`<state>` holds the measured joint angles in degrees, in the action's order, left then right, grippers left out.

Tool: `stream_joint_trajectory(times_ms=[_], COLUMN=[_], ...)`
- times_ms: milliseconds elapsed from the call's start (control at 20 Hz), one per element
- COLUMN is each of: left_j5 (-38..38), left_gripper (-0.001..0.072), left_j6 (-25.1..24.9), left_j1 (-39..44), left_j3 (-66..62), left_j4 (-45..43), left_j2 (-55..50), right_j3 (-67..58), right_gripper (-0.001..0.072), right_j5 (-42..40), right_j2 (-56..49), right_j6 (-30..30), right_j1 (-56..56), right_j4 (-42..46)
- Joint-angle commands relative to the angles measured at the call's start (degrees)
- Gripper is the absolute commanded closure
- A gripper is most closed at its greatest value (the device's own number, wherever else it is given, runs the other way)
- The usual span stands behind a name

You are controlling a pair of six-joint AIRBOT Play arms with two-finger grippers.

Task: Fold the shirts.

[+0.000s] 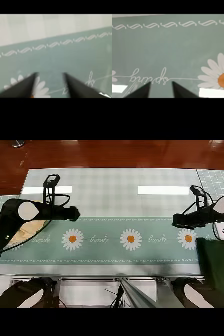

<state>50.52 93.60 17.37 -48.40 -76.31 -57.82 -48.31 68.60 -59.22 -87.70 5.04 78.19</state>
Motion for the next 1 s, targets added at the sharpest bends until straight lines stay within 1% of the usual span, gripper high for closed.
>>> stream_joint_trajectory(times_ms=[0,50,100,150,200,250,300,400,450,550,600,650,750,850,950], left_j5=[-5.2,-2.2,1.5,4.8,6.7,7.2,7.3,7.6,7.6,8.0,7.5,6.0,3.2,2.0,1.5], left_gripper=[0.0003,0.0003,0.0003,0.0003,0.0003,0.0004,0.0004,0.0005,0.0005,0.0005,0.0005,0.0005,0.0006,0.0006,0.0007], left_j6=[-4.9,-6.1,-4.6,-1.6,-0.8,-1.5,-1.4,1.4,1.9,0.9,1.0,1.0,0.1,-2.5,-2.5], left_j1=[-0.1,-0.5,-1.3,-2.8,-5.6,-9.0,-13.6,-23.5,-28.3,-34.9,-36.7,-38.0,-38.4,-38.2,-38.5], left_j3=[-1.2,-3.0,-5.2,-7.2,-8.4,-8.9,-8.8,-8.5,-8.0,-6.1,-4.8,-3.3,-0.9,-0.2,-0.2], left_j4=[-5.5,-11.3,-17.9,-24.0,-28.0,-29.8,-30.4,-29.5,-28.2,-27.1,-26.7,-24.5,-21.3,-21.9,-22.2], left_j2=[-0.1,-0.1,-0.1,0.0,0.3,0.4,0.3,-0.6,-1.0,-2.0,-2.8,-4.0,-6.9,-10.2,-13.4], right_j3=[0.0,0.0,0.0,0.0,0.0,0.0,0.0,0.0,0.0,0.0,0.0,0.0,0.0,0.0,0.0], right_gripper=[0.0081,0.0092,0.0092,0.0092,0.0092,0.0092,0.0092,0.0092,0.0092,0.0092,0.0092,0.0092,0.0092,0.0092,0.0092], right_j5=[0.2,1.4,2.7,3.8,4.7,5.6,5.8,5.8,5.8,5.8,5.8,5.8,6.0,7.5,9.8], right_j2=[0.0,0.0,0.0,0.1,0.2,0.5,0.8,2.3,3.1,4.7,5.4,5.8,6.1,6.1,6.1], right_j6=[-1.3,-1.3,-1.0,-1.0,-1.0,-1.0,-1.0,-1.3,-1.3,-1.7,-1.7,-1.7,-1.7,-1.7,-1.7], right_j1=[0.0,0.0,0.0,0.0,0.0,0.0,0.0,0.0,0.0,0.0,0.0,0.0,0.0,0.0,0.0], right_j4=[1.8,1.9,1.9,1.7,1.8,1.7,1.6,1.6,1.3,0.0,-1.3,-2.4,-4.4,-6.2,-6.6])
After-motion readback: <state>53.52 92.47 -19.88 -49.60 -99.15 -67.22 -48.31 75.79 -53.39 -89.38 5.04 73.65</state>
